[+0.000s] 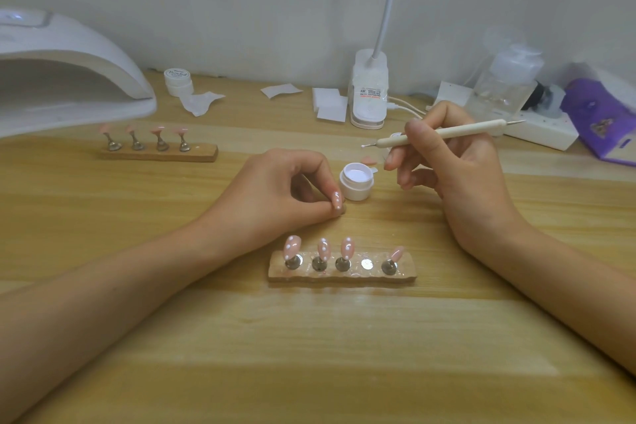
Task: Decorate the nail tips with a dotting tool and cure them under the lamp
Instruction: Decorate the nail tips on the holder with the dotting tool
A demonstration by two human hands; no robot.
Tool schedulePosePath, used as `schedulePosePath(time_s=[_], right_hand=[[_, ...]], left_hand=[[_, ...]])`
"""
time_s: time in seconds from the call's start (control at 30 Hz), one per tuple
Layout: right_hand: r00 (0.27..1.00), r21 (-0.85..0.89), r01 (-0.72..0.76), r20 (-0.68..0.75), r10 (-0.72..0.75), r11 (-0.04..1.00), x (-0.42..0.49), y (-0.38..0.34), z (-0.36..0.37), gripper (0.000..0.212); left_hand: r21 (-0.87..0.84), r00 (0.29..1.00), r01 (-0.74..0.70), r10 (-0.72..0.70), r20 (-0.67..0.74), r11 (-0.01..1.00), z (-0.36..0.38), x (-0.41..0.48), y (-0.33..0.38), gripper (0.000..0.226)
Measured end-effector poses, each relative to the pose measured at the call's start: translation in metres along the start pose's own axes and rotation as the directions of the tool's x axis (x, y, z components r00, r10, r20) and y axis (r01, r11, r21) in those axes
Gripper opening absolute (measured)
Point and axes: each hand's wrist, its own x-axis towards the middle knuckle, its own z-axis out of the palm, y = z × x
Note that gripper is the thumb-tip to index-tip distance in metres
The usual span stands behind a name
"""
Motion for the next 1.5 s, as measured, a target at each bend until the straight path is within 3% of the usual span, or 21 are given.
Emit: schedulePosePath(time_s=[0.33,0.5,0.67,1.5], right_hand=[[1.000,0.013,-0.021,0.005,0.021,1.000,-0.001,-0.001,-0.001,0.023],[0.987,0.122,-0.119,0.119,0.104,0.985,-0.006,-0.001,0.003,0.018],[0.963,0.068,-0.192,0.204,0.175,0.979,-0.009,-0.001,0.008,0.019],[0.950,-0.048,-0.201,0.236,0.206,0.978,-0.010,0.000,0.009,0.025]], left_hand=[[0.000,1.000,0.001,-0.001,-0.002,1.000,0.000,0.000,0.001,0.022],[-0.008,1.000,-0.005,0.005,0.001,1.000,0.000,0.000,0.002,0.020],[0.009,1.000,-0.016,0.016,0.003,1.000,0.000,0.000,0.002,0.024],[0.013,1.000,-0.024,0.024,-0.001,1.000,0.000,0.002,0.000,0.020]])
